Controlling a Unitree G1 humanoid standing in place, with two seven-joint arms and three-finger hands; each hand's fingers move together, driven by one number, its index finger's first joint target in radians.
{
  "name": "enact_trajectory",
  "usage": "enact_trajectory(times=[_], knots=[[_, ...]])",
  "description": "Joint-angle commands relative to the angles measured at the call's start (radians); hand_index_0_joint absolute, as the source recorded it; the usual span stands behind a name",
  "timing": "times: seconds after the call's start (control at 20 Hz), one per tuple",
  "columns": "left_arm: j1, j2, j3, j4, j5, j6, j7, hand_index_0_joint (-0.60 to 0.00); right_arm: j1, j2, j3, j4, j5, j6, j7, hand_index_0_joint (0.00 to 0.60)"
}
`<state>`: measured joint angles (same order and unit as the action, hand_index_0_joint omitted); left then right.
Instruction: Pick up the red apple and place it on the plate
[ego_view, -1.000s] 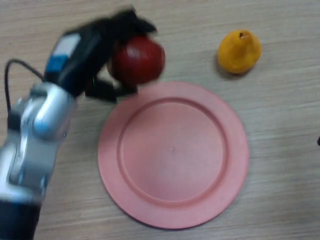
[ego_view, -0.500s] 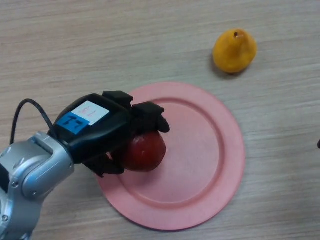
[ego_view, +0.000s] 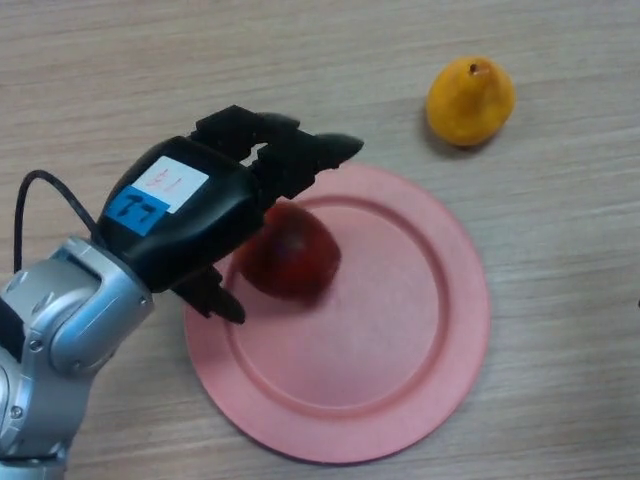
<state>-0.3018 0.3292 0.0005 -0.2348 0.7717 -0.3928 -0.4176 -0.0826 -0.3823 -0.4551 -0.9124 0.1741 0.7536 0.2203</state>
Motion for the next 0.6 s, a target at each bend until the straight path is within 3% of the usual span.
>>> enact_trajectory(times=[0.05, 0.1, 0.2, 0.25, 0.3, 0.4, 0.45, 0.5, 0.55, 0.6], knots=[[-0.031, 0.011, 0.052, -0.070, -0.045, -0.024, 0.130, 0.000, -0.019, -0.037, -0.079, -0.036, -0.014, -0.146, -0.004, 0.000], [-0.028, 0.010, 0.053, -0.079, -0.054, -0.013, 0.127, 0.000, -0.020, -0.038, -0.076, -0.036, -0.015, -0.146, -0.004, 0.000], [-0.009, -0.032, 0.062, -0.157, -0.188, 0.129, 0.086, 0.000, -0.028, -0.039, -0.066, -0.027, -0.018, -0.158, -0.006, 0.000], [-0.006, -0.061, 0.074, -0.238, -0.322, 0.273, 0.112, 0.000, -0.036, -0.045, -0.058, -0.021, -0.023, -0.159, -0.008, 0.000], [-0.005, -0.065, 0.079, -0.272, -0.382, 0.333, 0.112, 0.000, -0.040, -0.047, -0.057, -0.020, -0.022, -0.154, -0.009, 0.000], [-0.004, -0.087, 0.103, -0.418, -0.649, 0.598, 0.129, 0.000, -0.059, -0.061, -0.034, -0.005, -0.032, -0.141, -0.016, 0.000], [0.006, -0.076, 0.143, -0.504, -0.839, 0.804, 0.165, 0.000, -0.075, -0.064, -0.018, 0.002, -0.031, -0.122, -0.021, 0.000], [0.018, -0.069, 0.162, -0.530, -0.907, 0.865, 0.178, 0.000, -0.085, -0.067, -0.014, 0.003, -0.025, -0.109, -0.022, 0.000], [0.011, -0.066, 0.234, -0.550, -1.101, 0.917, 0.255, 0.000, -0.098, -0.070, -0.010, 0.009, -0.015, -0.105, -0.027, 0.000], [0.005, -0.060, 0.259, -0.549, -1.172, 0.920, 0.290, 0.000, -0.102, -0.069, -0.009, 0.010, -0.009, -0.106, -0.030, 0.000]])
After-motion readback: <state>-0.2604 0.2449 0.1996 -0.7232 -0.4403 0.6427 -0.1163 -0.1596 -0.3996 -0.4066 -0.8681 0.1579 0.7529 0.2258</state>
